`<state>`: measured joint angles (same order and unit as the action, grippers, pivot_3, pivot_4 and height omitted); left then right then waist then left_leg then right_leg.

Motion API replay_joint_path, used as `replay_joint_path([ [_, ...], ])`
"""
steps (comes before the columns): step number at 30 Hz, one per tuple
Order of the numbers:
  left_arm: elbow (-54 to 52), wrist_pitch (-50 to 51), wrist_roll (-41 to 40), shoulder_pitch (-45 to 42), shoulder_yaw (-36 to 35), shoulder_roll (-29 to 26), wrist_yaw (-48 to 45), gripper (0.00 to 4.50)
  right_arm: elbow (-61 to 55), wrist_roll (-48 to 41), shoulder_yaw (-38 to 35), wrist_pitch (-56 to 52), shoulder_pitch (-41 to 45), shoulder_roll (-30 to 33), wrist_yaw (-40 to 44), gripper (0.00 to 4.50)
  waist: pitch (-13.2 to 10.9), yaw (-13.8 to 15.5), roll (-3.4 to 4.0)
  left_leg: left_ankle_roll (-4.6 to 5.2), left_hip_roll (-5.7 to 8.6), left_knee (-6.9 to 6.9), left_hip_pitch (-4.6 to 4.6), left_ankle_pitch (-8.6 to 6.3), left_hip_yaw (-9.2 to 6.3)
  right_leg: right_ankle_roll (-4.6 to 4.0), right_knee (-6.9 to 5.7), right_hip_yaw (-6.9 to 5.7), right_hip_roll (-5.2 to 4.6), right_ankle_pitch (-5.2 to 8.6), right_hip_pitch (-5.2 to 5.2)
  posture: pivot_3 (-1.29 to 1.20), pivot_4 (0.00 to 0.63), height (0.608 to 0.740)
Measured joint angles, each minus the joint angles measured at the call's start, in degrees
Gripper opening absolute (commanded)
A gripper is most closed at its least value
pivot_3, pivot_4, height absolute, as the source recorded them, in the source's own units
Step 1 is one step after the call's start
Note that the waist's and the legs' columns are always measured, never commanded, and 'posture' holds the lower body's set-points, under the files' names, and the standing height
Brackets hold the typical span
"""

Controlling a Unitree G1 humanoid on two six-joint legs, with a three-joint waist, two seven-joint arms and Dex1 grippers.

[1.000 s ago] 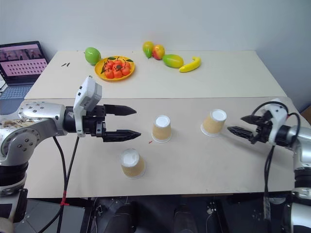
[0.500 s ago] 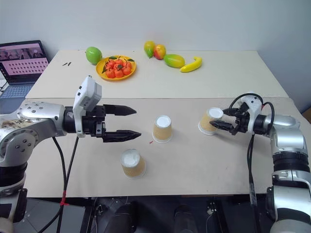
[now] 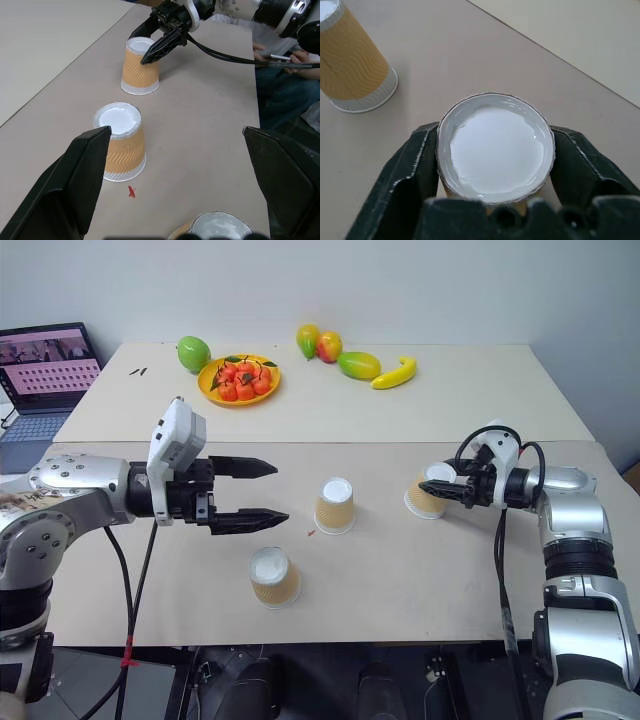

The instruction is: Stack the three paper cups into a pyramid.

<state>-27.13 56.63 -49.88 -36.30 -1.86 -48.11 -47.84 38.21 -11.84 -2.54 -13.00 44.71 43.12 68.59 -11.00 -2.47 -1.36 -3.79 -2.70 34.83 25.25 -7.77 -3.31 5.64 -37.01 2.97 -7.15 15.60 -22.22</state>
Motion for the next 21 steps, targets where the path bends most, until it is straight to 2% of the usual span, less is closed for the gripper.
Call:
replay_joint_path([
  [5, -0.5, 0.8, -0.8, 0.4, -0.6, -0.1, 0.1, 4.50, -2.0, -0.2, 0.0, -0.9, -0.1, 0.0, 1.2, 2.75, 0.0, 0.0, 0.00, 0.00, 0.00, -0.01, 0.00, 0.00, 0.00, 0.00, -0.01, 0.00, 0.00, 0.00, -0.01, 0.00, 0.150, 0.732],
  [14, -0.5, 0.6, -0.8, 1.7, -0.6, -1.1, -0.8, 4.50, -18.8, -3.0, 2.1, -9.0, -2.8, -2.7, 2.2, 2.75, 0.0, 0.0, 0.01, 0.00, 0.00, 0.00, 0.00, 0.00, -0.01, 0.00, -0.03, 0.00, 0.00, 0.00, -0.02, 0.00, 0.150, 0.732],
  [21, -0.7, -0.1, -0.1, 2.8, -0.6, -1.9, -1.2, 4.50, -21.0, -3.2, 4.0, -10.9, -3.0, -4.4, 2.2, 2.75, 0.0, 0.2, 0.01, 0.00, 0.00, -0.01, 0.01, 0.00, -0.01, 0.00, -0.01, -0.01, 0.00, 0.00, -0.02, 0.00, 0.150, 0.732],
])
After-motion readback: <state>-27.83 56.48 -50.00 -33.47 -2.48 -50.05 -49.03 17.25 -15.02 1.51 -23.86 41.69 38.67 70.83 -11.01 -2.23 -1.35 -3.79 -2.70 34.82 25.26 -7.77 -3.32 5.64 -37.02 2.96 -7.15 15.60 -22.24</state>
